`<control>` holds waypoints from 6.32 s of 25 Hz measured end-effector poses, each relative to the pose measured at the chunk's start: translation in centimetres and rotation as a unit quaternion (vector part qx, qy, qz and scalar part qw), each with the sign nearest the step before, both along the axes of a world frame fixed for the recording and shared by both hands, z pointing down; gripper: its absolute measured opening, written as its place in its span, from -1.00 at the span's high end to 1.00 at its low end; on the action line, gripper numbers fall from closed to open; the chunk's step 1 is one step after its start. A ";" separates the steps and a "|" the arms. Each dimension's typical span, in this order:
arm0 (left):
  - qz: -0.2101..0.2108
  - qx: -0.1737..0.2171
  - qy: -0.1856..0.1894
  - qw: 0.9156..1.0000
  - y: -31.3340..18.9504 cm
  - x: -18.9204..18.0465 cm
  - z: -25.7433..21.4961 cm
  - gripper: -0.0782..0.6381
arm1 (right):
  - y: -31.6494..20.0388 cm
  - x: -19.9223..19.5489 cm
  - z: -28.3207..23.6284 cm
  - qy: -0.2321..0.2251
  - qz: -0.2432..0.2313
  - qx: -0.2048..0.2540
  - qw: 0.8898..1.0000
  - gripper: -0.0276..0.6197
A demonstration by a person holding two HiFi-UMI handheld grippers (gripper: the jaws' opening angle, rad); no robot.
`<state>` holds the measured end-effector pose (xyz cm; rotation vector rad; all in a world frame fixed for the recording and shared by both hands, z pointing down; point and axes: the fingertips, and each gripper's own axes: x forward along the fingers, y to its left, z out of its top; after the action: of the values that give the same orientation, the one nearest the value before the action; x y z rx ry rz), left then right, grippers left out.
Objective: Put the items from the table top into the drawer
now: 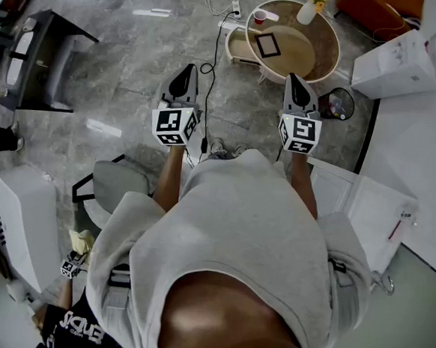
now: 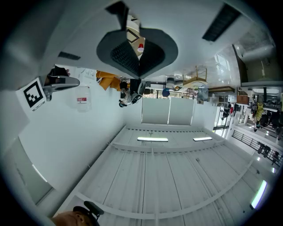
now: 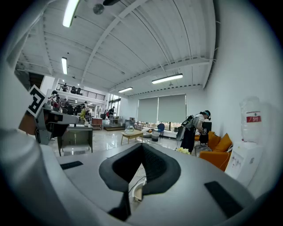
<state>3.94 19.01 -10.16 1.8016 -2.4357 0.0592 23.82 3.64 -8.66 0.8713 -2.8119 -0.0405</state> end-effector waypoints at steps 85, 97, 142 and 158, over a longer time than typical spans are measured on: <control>0.200 -0.050 0.050 0.977 -23.2 -24.0 5.1 0.74 | -12.9 -22.8 5.4 0.020 0.149 -0.062 0.987 0.84; 0.213 -0.078 0.043 0.973 -19.9 -16.9 7.4 0.74 | -11.0 -16.5 6.9 -0.001 0.151 -0.080 0.985 0.84; 0.240 0.051 0.003 0.969 -42.7 -33.3 51.8 0.74 | -20.1 -36.2 61.1 -0.013 0.076 -0.054 0.996 0.84; 0.282 0.046 -0.015 0.958 -42.2 -28.6 50.7 0.74 | -18.0 -31.4 60.9 -0.043 0.086 -0.020 0.995 0.84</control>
<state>-24.70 -23.20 40.58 2.4913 -1.8863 0.0209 -7.55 -14.33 52.25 1.1262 -2.7939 0.0815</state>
